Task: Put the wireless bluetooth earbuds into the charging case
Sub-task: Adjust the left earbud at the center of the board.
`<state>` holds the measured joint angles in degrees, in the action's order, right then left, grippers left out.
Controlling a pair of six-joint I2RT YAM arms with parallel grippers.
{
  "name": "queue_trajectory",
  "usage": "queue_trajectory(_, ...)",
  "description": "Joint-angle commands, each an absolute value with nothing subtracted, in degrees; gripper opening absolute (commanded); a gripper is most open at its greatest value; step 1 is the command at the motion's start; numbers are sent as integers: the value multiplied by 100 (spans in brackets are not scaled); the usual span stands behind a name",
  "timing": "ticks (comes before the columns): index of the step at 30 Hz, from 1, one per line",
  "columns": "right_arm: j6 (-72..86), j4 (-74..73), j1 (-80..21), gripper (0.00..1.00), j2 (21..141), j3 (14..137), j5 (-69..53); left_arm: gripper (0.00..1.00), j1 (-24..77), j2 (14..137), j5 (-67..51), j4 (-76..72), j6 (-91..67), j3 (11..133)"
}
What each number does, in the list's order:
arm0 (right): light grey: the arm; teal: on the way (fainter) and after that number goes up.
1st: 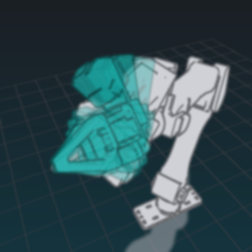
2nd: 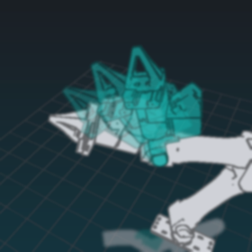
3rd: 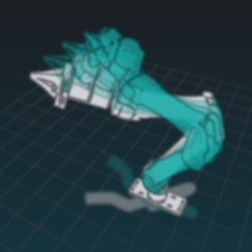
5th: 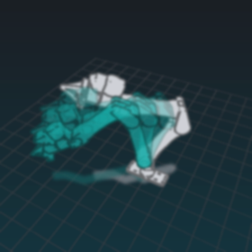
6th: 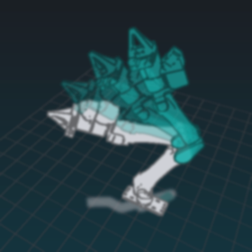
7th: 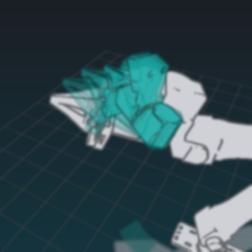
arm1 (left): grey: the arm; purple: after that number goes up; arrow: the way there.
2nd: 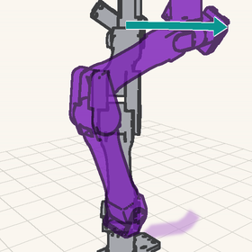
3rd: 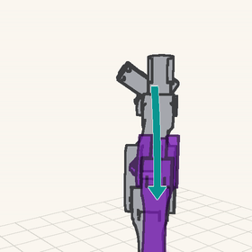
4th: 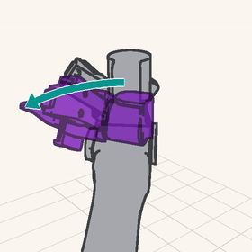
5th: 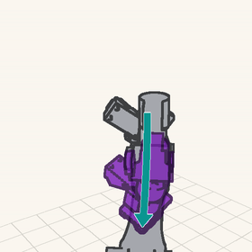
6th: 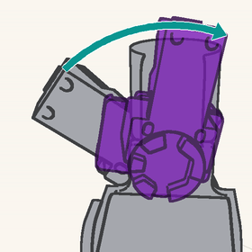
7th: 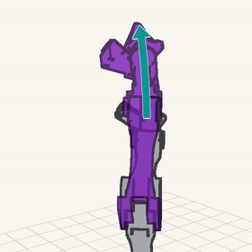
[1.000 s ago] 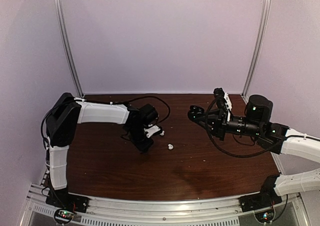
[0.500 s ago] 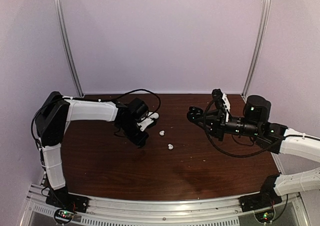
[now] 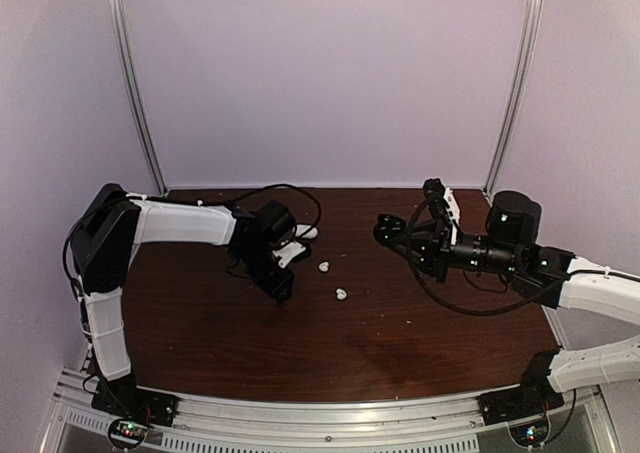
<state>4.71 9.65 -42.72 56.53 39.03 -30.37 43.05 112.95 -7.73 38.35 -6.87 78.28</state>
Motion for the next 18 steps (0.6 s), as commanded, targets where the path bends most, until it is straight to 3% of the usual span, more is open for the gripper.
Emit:
queue_trajectory(1, 461, 1081, -4253, 12, 5641, 3937, -3004, 31, 4271, 11445, -680, 4135, -563, 8077)
queue_trajectory(8, 449, 1090, -4249, 12, 5642, 3940, -3022, 30, 4280, 11593, -597, 4336, -598, 8142)
queue_trajectory(18, 432, 1068, -4248, 12, 5598, 3920, -2997, 10, 4289, 11777, -379, 4456, -615, 8283)
